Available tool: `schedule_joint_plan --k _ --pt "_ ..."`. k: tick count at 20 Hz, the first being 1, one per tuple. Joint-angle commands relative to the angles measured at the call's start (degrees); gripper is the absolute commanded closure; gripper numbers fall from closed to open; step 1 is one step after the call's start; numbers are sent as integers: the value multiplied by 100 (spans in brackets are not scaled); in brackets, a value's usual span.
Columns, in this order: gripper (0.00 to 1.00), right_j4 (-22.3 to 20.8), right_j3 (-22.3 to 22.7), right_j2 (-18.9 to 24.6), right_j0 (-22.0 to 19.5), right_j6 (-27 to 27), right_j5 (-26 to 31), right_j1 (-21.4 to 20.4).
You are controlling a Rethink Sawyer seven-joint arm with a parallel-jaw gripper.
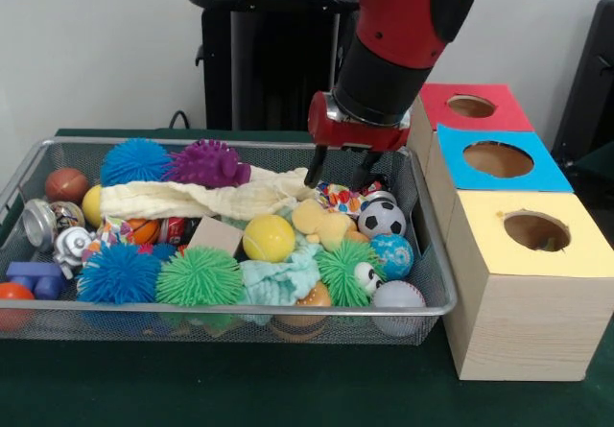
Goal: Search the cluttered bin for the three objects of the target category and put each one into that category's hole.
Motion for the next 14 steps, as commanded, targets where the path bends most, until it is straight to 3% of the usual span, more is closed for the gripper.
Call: schedule_joint_plan --k 1,14 --pt "0 35 683 268 -279 1378 -642 561" --pt "0 349 939 438 -258 1486 -671 747"
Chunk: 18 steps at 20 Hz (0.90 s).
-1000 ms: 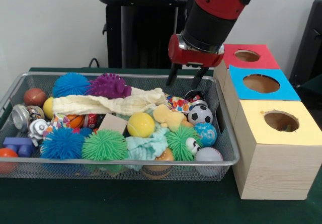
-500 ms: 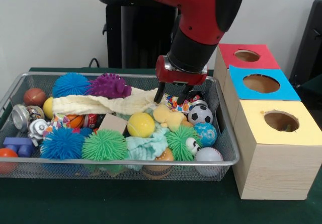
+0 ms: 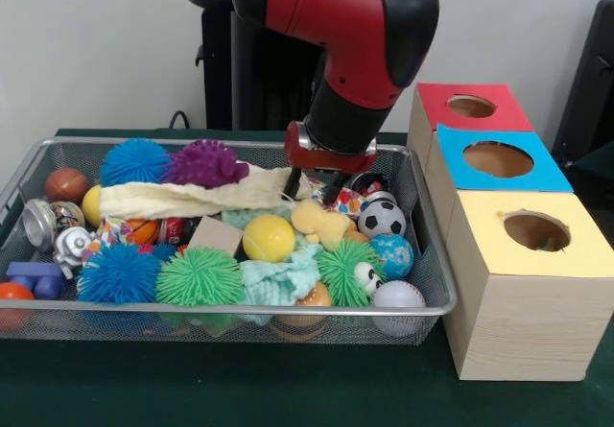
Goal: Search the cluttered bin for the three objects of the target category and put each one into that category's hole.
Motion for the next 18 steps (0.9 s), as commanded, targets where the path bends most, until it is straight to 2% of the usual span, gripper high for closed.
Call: schedule_joint_plan --k 1,7,13,18 --pt "0 338 566 443 -89 1487 -174 250" --pt "0 370 585 428 -60 1437 -106 112" --pt "0 401 366 376 41 1393 256 -148" --pt "0 657 323 679 -13 1328 442 -448"
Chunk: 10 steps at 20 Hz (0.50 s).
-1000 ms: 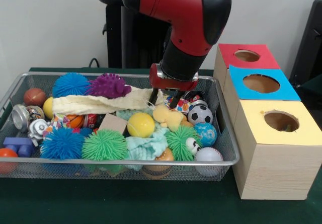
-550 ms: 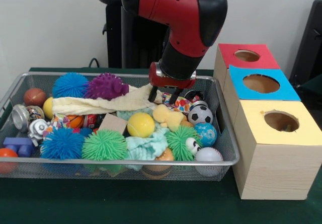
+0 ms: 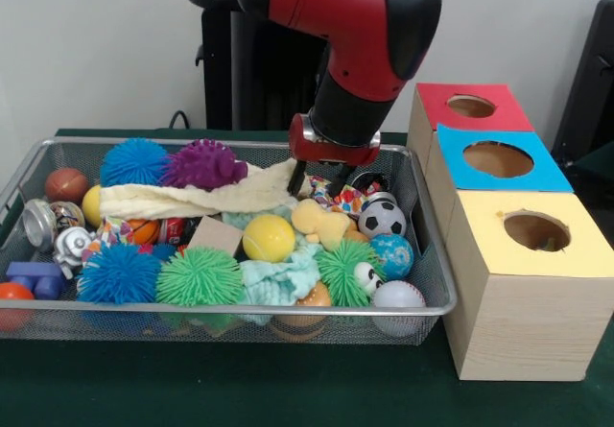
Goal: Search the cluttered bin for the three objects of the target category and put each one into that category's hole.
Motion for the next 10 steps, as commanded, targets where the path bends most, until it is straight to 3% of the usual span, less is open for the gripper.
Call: schedule_joint_plan --k 1,4,10 --pt "0 582 150 728 -60 1305 456 -320" --pt "0 653 112 847 -63 1175 515 -343" --pt "0 653 266 951 -177 988 101 -185"
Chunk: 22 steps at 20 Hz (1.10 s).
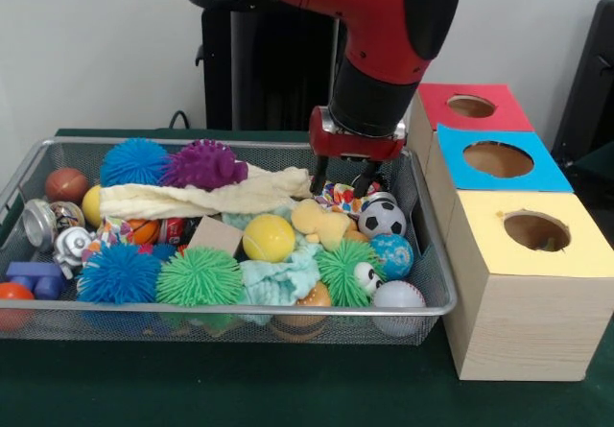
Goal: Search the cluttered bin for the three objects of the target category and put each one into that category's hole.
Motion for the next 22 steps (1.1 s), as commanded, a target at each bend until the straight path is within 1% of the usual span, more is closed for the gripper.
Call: schedule_joint_plan --k 1,2,3,8,13,15,18,21,22 --pt "0 271 294 797 -195 988 73 150" --pt "0 313 336 821 -254 993 222 217" --pt "0 322 378 851 -295 975 238 235" --pt "0 152 559 885 -506 864 -23 412" --pt "0 -27 521 752 -605 857 -96 640" --pt "0 -89 459 632 -583 889 -15 719" --pt "0 -115 299 579 -631 876 125 967" --pt "0 -90 158 639 -722 814 213 1204" --pt "0 -65 30 681 -750 799 217 1352"
